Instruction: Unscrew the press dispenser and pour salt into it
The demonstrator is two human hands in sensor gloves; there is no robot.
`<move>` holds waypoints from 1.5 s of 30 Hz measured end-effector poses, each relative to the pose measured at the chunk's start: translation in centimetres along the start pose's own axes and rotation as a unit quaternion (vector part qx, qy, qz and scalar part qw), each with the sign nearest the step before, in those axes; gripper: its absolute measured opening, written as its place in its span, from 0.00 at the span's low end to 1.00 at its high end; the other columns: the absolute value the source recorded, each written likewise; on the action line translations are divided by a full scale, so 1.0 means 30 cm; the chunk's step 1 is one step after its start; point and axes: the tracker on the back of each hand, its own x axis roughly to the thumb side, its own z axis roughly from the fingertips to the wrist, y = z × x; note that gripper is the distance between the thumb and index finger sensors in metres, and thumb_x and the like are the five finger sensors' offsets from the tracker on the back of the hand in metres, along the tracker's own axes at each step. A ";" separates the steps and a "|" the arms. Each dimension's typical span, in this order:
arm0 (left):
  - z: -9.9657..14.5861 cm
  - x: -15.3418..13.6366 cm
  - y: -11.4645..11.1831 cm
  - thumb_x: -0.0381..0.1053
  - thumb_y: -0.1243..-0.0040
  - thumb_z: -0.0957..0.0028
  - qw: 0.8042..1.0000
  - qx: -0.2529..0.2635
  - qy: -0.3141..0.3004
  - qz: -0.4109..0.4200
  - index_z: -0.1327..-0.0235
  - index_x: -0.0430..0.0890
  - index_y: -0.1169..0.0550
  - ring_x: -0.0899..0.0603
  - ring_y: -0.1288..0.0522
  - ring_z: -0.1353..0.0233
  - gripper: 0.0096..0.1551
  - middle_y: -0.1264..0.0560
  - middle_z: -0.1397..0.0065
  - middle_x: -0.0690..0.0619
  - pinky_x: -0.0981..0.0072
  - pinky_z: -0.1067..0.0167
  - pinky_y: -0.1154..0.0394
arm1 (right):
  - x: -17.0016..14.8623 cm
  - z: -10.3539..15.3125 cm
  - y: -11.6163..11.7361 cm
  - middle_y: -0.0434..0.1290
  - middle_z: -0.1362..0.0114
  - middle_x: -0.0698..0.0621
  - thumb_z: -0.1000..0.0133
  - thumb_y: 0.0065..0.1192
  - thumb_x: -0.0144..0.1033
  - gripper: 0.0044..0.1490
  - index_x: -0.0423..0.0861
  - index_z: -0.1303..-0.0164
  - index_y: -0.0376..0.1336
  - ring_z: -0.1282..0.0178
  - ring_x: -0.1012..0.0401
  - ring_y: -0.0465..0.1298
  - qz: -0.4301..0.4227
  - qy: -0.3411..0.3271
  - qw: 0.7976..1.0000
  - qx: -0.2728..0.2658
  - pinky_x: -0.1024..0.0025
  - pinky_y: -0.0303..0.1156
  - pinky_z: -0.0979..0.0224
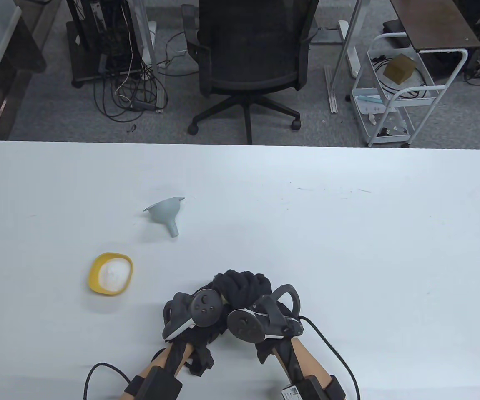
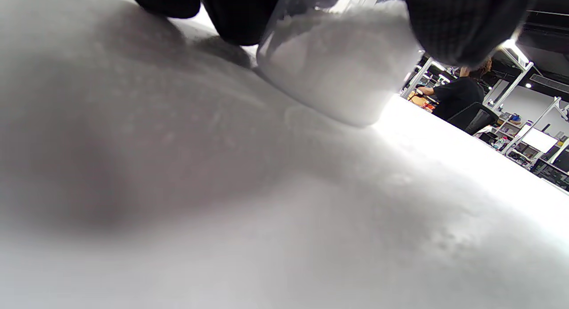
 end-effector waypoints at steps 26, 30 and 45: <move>0.000 0.000 0.000 0.72 0.36 0.54 1.000 0.000 0.000 0.000 0.13 0.43 0.47 0.37 0.34 0.19 0.64 0.37 0.15 0.44 0.37 0.26 0.37 | -0.006 0.012 -0.012 0.63 0.22 0.31 0.38 0.64 0.46 0.48 0.31 0.17 0.52 0.29 0.39 0.71 0.017 0.037 0.997 -0.060 0.30 0.67 0.30; 0.000 0.000 0.000 0.72 0.36 0.54 1.000 0.000 0.000 0.000 0.13 0.43 0.47 0.37 0.34 0.19 0.64 0.37 0.15 0.44 0.37 0.26 0.37 | -0.008 0.010 -0.019 0.61 0.18 0.31 0.39 0.65 0.37 0.46 0.32 0.16 0.50 0.24 0.36 0.68 -0.021 0.006 0.999 -0.038 0.28 0.65 0.28; 0.006 0.003 -0.003 0.72 0.36 0.54 1.000 -0.006 -0.001 -0.001 0.13 0.42 0.47 0.36 0.34 0.19 0.64 0.37 0.15 0.44 0.37 0.26 0.37 | -0.036 0.013 0.004 0.60 0.23 0.25 0.45 0.48 0.72 0.69 0.25 0.16 0.49 0.31 0.34 0.67 0.034 0.098 0.994 -0.022 0.34 0.67 0.32</move>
